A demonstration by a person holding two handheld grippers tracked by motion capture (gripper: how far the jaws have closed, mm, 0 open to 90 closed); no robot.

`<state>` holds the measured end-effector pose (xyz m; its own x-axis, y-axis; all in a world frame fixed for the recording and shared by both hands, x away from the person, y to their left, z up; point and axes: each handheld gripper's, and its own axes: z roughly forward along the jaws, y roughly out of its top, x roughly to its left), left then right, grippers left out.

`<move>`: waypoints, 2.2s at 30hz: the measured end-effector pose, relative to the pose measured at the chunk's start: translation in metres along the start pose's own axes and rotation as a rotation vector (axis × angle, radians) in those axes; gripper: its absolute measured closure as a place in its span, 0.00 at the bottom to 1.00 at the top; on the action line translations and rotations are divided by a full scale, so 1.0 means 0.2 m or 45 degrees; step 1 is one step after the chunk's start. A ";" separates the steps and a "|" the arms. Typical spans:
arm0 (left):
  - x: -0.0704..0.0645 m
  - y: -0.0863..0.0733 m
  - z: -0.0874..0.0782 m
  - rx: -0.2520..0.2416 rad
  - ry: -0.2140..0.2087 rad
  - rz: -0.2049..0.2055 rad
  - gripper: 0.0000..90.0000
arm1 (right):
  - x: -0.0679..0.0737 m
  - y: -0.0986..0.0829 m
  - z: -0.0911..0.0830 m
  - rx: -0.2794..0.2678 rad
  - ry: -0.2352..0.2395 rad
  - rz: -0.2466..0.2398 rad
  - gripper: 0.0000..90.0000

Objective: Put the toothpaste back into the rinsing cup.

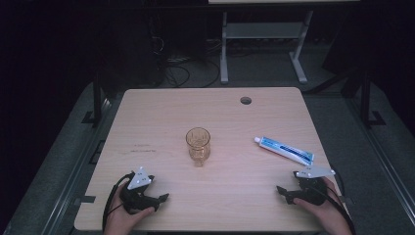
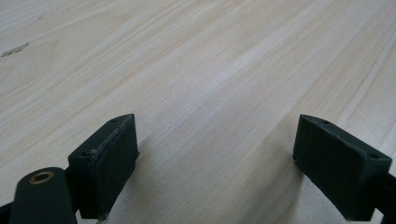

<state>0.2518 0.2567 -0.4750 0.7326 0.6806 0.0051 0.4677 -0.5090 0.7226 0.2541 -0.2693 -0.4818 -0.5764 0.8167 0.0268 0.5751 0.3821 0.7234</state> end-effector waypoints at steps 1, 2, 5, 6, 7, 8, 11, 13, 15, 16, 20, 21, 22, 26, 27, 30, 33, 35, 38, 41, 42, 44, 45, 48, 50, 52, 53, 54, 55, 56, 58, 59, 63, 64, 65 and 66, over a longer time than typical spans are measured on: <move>0.00 0.00 0.00 -0.001 0.000 0.000 0.15 | 0.00 0.00 0.00 0.001 0.002 0.001 0.15; 0.00 0.00 0.00 0.000 0.000 0.000 0.15 | 0.00 0.00 0.00 0.001 0.004 -0.004 0.16; 0.00 0.00 0.00 -0.001 0.003 -0.006 0.15 | 0.00 0.00 -0.01 -0.003 0.012 -0.007 0.25; 0.00 0.00 0.00 0.000 0.004 -0.006 0.15 | 0.00 0.01 -0.01 -0.002 0.014 -0.006 0.26; 0.00 0.00 0.00 0.000 0.006 -0.005 0.14 | 0.00 0.01 -0.01 0.000 0.026 -0.001 0.27; 0.00 0.00 0.00 0.000 0.006 -0.005 0.14 | -0.01 0.02 -0.01 -0.004 0.031 -0.004 0.29; 0.00 0.00 0.00 0.000 0.007 -0.006 0.14 | -0.02 0.04 -0.03 -0.034 0.048 0.008 0.40; 0.01 0.01 0.01 -0.002 0.008 -0.011 0.14 | -0.03 0.05 -0.04 -0.046 0.061 0.014 0.45; 0.01 0.01 0.01 -0.002 0.009 -0.009 0.14 | -0.04 0.07 -0.05 -0.060 0.069 0.038 0.53; 0.01 0.01 0.01 -0.002 0.009 -0.008 0.14 | -0.05 0.08 -0.05 -0.056 0.077 0.034 0.56; 0.01 0.01 0.01 0.000 0.010 -0.009 0.15 | -0.08 0.09 -0.06 -0.060 0.090 0.063 0.73; 0.01 0.01 0.01 0.000 0.011 -0.012 0.15 | -0.09 0.10 -0.07 -0.056 0.096 0.066 0.77; 0.01 0.01 0.01 0.000 0.011 -0.011 0.15 | -0.09 0.10 -0.07 -0.054 0.103 0.071 0.79; 0.01 0.01 0.01 -0.001 0.011 -0.012 0.15 | -0.11 0.12 -0.08 -0.060 0.115 0.086 0.92; 0.01 0.01 0.01 -0.002 0.011 -0.012 0.15 | -0.11 0.13 -0.08 -0.065 0.118 0.078 0.94; 0.01 0.01 0.01 -0.004 0.011 -0.015 0.15 | -0.13 0.15 -0.09 -0.074 0.117 0.072 0.99; 0.01 0.01 0.01 -0.002 0.011 -0.010 0.15 | -0.15 0.17 -0.09 -0.066 0.105 0.078 1.00; 0.01 0.01 0.01 -0.005 0.012 -0.013 0.15 | -0.17 0.19 -0.08 -0.064 0.101 0.090 1.00; 0.01 0.01 0.01 -0.004 0.011 -0.013 0.15 | -0.21 0.21 -0.07 -0.068 0.080 0.095 1.00; 0.01 0.01 0.01 -0.005 0.012 -0.013 0.15 | -0.25 0.23 -0.06 -0.082 0.062 0.098 1.00; 0.01 0.01 0.01 -0.004 0.011 -0.012 0.15 | -0.25 0.24 -0.06 -0.080 0.057 0.104 1.00; 0.01 0.01 0.01 -0.002 0.011 -0.012 0.15 | -0.28 0.26 -0.06 -0.086 0.045 0.108 1.00; 0.01 0.01 0.01 -0.002 0.010 -0.012 0.15 | -0.29 0.26 -0.06 -0.089 0.042 0.114 1.00; 0.01 0.01 0.01 -0.002 0.011 -0.012 0.15 | -0.32 0.28 -0.05 -0.096 0.028 0.115 1.00; 0.01 0.01 0.01 -0.002 0.011 -0.012 0.15 | -0.34 0.29 -0.05 -0.098 0.017 0.123 1.00; 0.01 0.01 0.01 -0.002 0.011 -0.013 0.15 | -0.36 0.30 -0.04 -0.103 0.004 0.127 1.00; 0.01 0.01 0.01 -0.002 0.011 -0.013 0.15 | -0.38 0.31 -0.03 -0.105 0.005 0.136 1.00; 0.01 0.01 0.01 -0.002 0.011 -0.013 0.15 | -0.39 0.31 -0.03 -0.099 -0.001 0.140 1.00; 0.01 0.01 0.01 -0.003 0.010 -0.012 0.15 | -0.39 0.32 -0.02 -0.093 -0.012 0.147 1.00; 0.01 0.01 0.01 -0.003 0.011 -0.012 0.15 | -0.40 0.32 -0.01 -0.096 -0.015 0.149 1.00; 0.01 0.01 0.01 -0.002 0.011 -0.013 0.15 | -0.42 0.33 0.00 -0.087 -0.029 0.151 1.00; 0.01 0.01 0.01 -0.003 0.011 -0.013 0.15 | -0.42 0.34 0.01 -0.083 -0.039 0.149 1.00; 0.01 0.01 0.01 -0.003 0.011 -0.013 0.15 | -0.46 0.34 0.03 -0.075 -0.058 0.160 1.00; 0.01 0.01 0.01 -0.002 0.011 -0.013 0.15 | -0.47 0.34 0.04 -0.074 -0.061 0.165 1.00; 0.01 0.01 0.01 -0.003 0.011 -0.013 0.15 | -0.48 0.34 0.05 -0.069 -0.064 0.171 1.00; 0.01 0.01 0.01 -0.002 0.011 -0.013 0.15 | -0.49 0.33 0.06 -0.059 -0.073 0.179 1.00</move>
<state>0.2542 0.2562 -0.4750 0.7238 0.6900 0.0037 0.4741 -0.5012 0.7239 0.3561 -0.3184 -0.4449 -0.4571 0.8847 0.0913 0.6195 0.2430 0.7464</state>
